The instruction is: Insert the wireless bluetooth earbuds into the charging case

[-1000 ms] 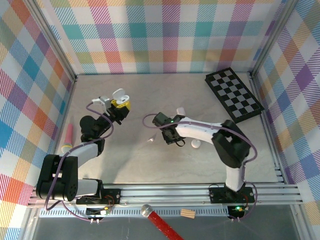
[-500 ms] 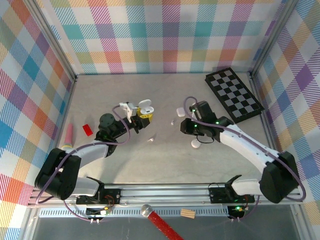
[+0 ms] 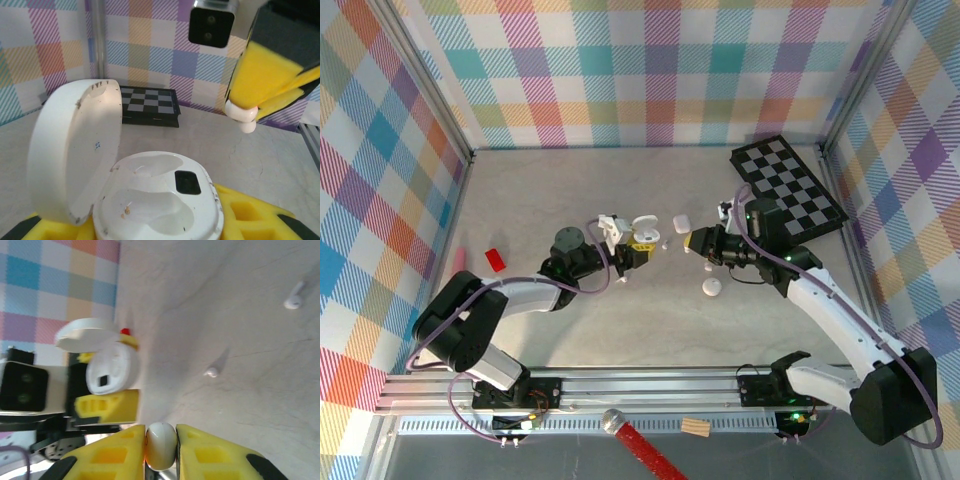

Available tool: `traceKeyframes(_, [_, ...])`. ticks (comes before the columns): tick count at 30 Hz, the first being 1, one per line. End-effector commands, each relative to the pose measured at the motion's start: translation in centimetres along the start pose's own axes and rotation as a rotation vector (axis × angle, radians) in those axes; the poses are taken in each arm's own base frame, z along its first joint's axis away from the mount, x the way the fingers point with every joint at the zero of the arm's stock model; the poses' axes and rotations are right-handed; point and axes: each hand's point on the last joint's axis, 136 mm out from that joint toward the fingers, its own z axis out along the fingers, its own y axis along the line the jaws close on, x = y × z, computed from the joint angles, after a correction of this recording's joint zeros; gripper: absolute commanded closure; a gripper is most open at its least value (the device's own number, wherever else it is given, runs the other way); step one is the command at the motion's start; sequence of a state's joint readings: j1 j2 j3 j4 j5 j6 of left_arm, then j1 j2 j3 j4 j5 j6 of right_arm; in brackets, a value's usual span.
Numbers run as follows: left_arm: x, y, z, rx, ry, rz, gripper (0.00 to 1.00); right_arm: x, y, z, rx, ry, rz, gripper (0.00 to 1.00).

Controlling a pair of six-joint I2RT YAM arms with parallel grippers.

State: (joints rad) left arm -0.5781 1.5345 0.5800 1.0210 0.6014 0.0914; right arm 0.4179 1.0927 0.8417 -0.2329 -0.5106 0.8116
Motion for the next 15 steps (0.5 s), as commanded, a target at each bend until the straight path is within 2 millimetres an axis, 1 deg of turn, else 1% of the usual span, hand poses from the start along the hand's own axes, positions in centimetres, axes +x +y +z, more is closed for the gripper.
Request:
traceKeyframes(1, [-1.4,-0.6,1.1,0.018,-0.043,0.085,0.66,-0.2,3.3,-0.5,-0.16,0.019,-0.006,0.78])
traceKeyframes(4, [-1.2,-1.3,1.8,0.036,-0.039,0.093,0.66,-0.4,3.9,-0.4,-0.187,0.027,0.013,0.79])
traceKeyframes(8, [-1.0,-2.0,2.6,0.048,-0.043,0.1,0.66,-0.7,4.0,-0.1,-0.199,0.032,0.078,0.79])
traceKeyframes(11, [-0.8,-2.3,3.1,0.051,-0.046,0.106,0.66,-0.8,3.6,0.2,-0.183,0.034,0.104,0.79])
traceKeyframes(15, [-0.8,-2.9,3.9,0.057,-0.049,0.126,0.66,-0.8,2.8,0.3,-0.136,0.028,0.093,0.79])
